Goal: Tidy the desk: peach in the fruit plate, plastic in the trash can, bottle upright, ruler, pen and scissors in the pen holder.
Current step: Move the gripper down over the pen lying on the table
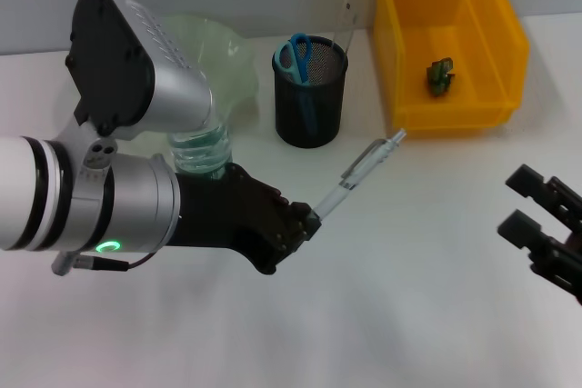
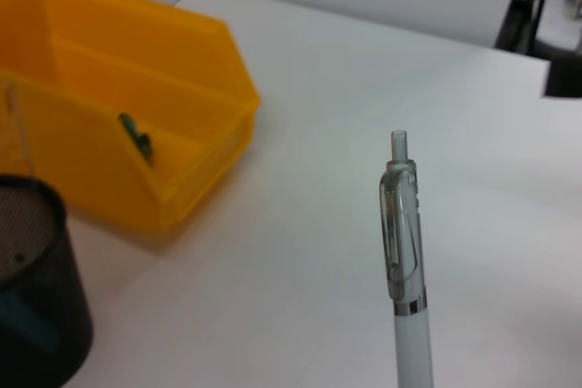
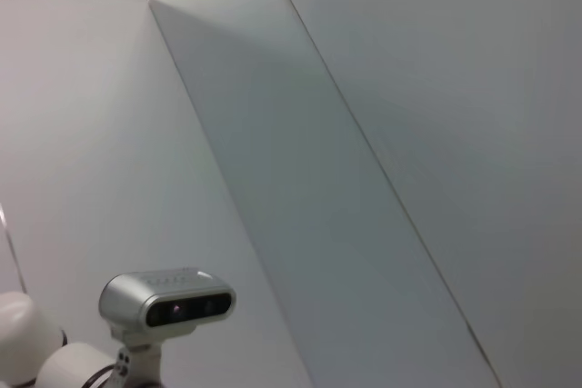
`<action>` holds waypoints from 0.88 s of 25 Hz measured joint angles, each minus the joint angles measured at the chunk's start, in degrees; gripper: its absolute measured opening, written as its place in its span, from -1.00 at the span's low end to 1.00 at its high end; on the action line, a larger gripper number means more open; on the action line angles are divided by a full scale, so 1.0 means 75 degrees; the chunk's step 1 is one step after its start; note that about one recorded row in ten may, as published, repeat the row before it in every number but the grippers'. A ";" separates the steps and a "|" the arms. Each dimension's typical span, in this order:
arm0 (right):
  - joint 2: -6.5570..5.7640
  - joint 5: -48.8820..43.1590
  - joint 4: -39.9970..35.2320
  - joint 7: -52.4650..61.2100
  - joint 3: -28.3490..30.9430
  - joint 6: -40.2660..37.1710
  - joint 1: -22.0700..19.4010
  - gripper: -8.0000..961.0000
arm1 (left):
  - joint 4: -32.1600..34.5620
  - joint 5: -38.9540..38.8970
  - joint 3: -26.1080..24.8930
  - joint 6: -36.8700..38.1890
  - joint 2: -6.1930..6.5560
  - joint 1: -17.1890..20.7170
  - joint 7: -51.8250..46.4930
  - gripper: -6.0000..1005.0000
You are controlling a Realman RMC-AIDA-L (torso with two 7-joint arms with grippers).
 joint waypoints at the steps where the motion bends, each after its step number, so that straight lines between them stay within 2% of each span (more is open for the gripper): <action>1: 0.0000 0.0000 0.0000 0.0000 0.0000 0.0000 0.0000 0.70 | 0.0000 0.0000 0.0000 0.0000 0.0000 0.0000 0.0000 -0.75; 15: 0.0024 0.0012 0.1232 -0.0272 0.0006 0.1422 0.0376 0.70 | -0.0445 -0.0526 -0.0079 -0.0250 0.0007 0.0011 0.0701 -0.75; 22: 0.0036 -0.0014 0.1437 -0.0275 -0.0048 0.1667 0.0555 0.70 | -0.0467 -0.0564 -0.0091 -0.0252 0.0007 -0.0030 0.0796 -0.75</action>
